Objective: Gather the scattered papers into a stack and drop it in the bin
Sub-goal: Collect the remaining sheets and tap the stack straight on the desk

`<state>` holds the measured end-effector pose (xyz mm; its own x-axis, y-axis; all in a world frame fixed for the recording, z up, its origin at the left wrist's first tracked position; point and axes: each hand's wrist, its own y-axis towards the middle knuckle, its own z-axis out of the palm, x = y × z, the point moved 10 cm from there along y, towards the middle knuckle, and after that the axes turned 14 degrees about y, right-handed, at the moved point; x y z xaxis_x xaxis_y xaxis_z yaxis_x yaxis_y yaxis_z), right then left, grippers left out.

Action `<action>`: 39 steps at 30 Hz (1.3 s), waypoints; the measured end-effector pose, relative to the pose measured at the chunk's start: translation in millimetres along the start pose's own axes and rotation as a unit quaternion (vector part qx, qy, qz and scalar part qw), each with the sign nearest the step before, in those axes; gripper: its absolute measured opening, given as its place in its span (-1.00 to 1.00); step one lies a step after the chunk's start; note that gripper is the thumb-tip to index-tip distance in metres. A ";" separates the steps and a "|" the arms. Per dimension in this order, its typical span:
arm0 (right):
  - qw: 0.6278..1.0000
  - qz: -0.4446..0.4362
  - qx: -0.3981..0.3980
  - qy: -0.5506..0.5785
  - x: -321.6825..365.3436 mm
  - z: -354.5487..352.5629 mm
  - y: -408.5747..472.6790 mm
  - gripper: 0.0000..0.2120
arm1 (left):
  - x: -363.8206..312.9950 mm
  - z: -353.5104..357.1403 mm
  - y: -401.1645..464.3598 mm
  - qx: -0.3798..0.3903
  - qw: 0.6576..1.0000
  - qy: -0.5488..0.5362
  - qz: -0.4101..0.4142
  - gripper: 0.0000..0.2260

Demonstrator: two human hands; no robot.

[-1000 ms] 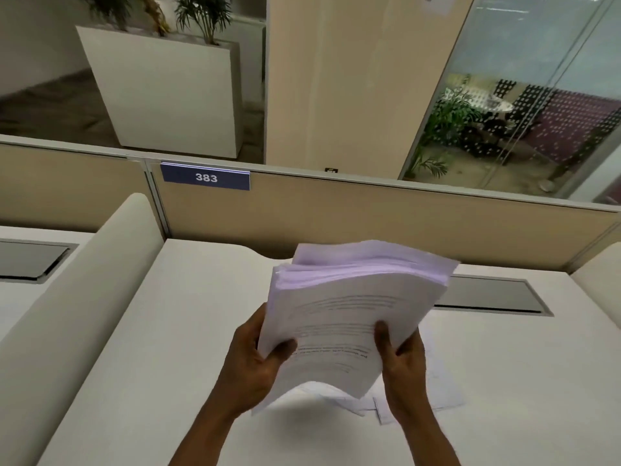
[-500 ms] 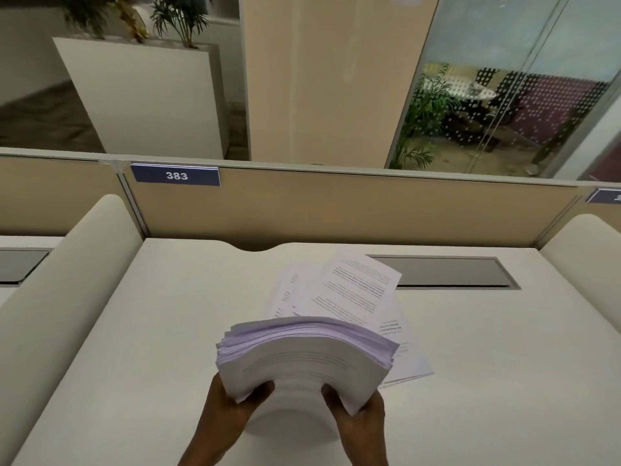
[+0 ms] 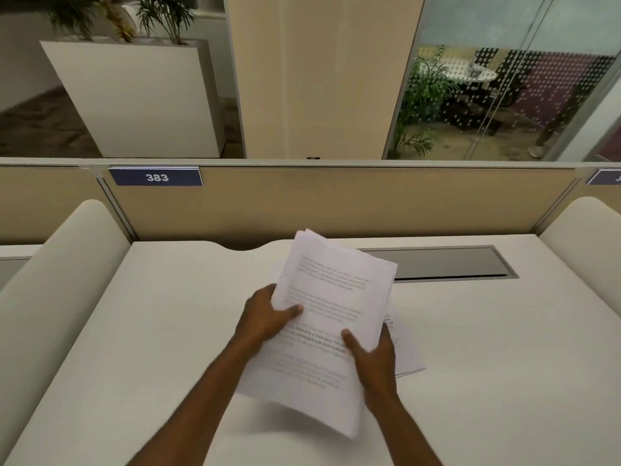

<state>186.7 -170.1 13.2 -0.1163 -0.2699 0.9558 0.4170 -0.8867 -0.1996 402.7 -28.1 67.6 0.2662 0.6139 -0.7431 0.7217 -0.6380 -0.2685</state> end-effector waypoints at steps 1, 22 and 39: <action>0.999 0.030 -0.010 0.026 -0.5 -1.9 16.5 -0.58 | -10.6 6.2 20.3 0.025 1.000 0.008 -0.005 -0.63; 0.945 0.089 -0.131 -0.286 -25.9 -16.0 173.3 -0.48 | -38.0 119.5 193.9 0.191 0.947 0.258 0.016 -0.24; 0.989 0.112 -0.092 -0.030 -25.5 -3.7 174.1 -0.58 | -24.3 97.7 184.0 0.120 0.989 0.091 0.001 -0.37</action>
<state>258.9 -318.9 -46.7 0.0172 -0.4487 0.8935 0.2544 -0.8623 -0.4379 466.5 -205.8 -23.6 0.3940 0.6721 -0.6269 0.5540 -0.7180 -0.4215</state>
